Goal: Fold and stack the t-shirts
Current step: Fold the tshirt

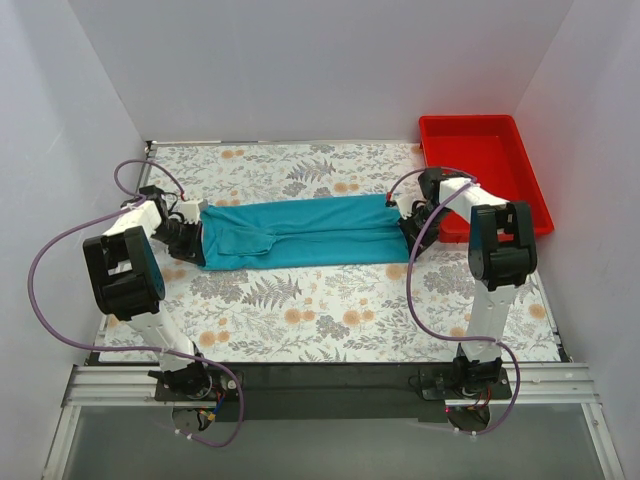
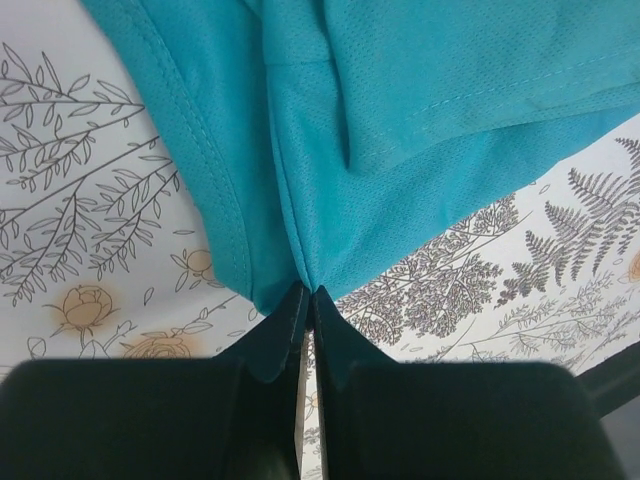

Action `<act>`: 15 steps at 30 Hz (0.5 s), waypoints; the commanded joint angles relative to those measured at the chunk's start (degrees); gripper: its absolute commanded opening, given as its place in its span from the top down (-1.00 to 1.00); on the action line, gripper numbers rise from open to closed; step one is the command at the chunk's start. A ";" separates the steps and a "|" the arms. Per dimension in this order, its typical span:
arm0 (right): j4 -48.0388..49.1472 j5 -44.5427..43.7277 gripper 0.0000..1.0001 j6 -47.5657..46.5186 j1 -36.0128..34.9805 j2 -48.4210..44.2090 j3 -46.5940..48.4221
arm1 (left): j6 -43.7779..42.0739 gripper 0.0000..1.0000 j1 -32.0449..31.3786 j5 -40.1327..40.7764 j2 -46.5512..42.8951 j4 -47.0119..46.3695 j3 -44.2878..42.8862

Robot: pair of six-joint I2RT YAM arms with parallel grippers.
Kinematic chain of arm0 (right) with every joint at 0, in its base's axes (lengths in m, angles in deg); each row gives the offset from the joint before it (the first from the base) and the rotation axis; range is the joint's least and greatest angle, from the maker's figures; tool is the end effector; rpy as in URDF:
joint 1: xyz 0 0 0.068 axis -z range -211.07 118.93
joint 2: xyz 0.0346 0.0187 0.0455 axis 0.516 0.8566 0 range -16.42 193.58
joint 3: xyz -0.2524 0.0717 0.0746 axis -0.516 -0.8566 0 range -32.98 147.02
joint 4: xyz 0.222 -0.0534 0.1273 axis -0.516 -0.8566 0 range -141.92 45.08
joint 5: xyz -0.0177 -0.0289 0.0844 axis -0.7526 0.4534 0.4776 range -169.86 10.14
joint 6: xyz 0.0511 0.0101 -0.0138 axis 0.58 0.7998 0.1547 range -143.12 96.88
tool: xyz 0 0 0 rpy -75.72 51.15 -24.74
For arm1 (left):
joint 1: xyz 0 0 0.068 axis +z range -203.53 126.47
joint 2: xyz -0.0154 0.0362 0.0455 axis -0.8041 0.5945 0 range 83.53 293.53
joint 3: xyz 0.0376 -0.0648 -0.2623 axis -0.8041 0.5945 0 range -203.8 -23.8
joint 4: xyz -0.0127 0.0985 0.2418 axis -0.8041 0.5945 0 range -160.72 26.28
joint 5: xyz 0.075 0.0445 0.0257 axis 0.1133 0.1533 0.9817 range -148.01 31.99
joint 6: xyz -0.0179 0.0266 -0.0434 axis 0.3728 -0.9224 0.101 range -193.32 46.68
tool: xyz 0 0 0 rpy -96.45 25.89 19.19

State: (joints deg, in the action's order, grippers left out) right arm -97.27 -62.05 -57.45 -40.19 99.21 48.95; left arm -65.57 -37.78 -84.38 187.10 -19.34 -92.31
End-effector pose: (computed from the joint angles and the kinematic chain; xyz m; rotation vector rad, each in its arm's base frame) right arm 0.3722 0.0708 0.1578 -1.1169 2.7589 0.4326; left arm 0.3156 0.0726 0.1728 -0.5837 2.9129 -0.6876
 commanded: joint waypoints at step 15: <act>-0.46 -6.56 0.44 -5.23 -0.80 -6.29 -7.75 | 1.57 0.70 -0.01 4.22 -5.57 3.99 4.00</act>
State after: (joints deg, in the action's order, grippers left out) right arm -97.49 -66.36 -61.16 -40.50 94.14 41.81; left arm -64.59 -37.84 -80.84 183.32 -15.19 -89.01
